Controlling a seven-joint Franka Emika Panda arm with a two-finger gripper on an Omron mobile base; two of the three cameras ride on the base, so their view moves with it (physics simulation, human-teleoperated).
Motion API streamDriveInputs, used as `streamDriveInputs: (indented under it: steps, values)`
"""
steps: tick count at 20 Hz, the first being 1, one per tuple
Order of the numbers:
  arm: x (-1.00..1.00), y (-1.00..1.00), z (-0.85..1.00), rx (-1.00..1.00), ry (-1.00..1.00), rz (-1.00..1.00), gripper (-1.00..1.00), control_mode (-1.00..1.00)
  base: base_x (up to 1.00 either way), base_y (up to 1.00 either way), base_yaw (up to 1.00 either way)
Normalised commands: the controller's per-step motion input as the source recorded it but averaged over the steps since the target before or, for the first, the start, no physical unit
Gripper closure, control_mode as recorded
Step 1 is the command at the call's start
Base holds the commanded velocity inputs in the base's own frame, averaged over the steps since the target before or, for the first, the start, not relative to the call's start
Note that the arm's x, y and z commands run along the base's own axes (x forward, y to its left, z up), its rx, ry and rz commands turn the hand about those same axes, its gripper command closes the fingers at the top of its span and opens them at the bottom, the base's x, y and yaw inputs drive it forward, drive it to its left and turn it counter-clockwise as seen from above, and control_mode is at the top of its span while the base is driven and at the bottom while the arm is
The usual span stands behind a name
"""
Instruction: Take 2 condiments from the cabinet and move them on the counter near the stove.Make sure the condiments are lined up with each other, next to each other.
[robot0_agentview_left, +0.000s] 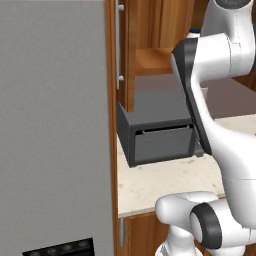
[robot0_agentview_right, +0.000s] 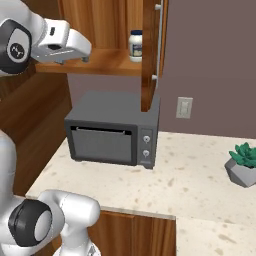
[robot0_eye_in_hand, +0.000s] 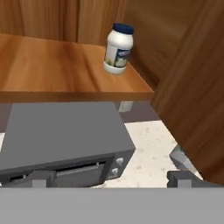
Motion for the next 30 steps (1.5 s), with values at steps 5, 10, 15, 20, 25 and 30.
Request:
streamDriveInputs:
  steps: [5, 10, 15, 20, 25, 30]
  values:
    - [0.47, -0.13, 0.06, 0.01, -0.22, 0.0, -1.0, -1.0, 0.0, 0.0, 0.0]
    - [0.45, -0.06, 0.0, 0.01, -0.23, -0.01, -1.0, -1.0, 0.0, 0.0, 0.0]
    - [0.27, -0.14, 0.01, 0.0, -0.15, -0.05, -1.0, -1.0, 0.0, 0.0, 0.0]
    - [0.19, -0.33, 0.02, 0.0, -0.04, -0.1, -1.0, -1.0, 0.0, 0.0, 0.0]
    - [0.2, -0.13, 0.15, -0.02, 0.0, -0.1, -1.0, -1.0, 0.0, 0.0, 0.0]
    - [0.32, 0.0, 0.25, 0.0, 0.07, -0.09, -1.0, -1.0, 0.0, 0.0, 0.0]
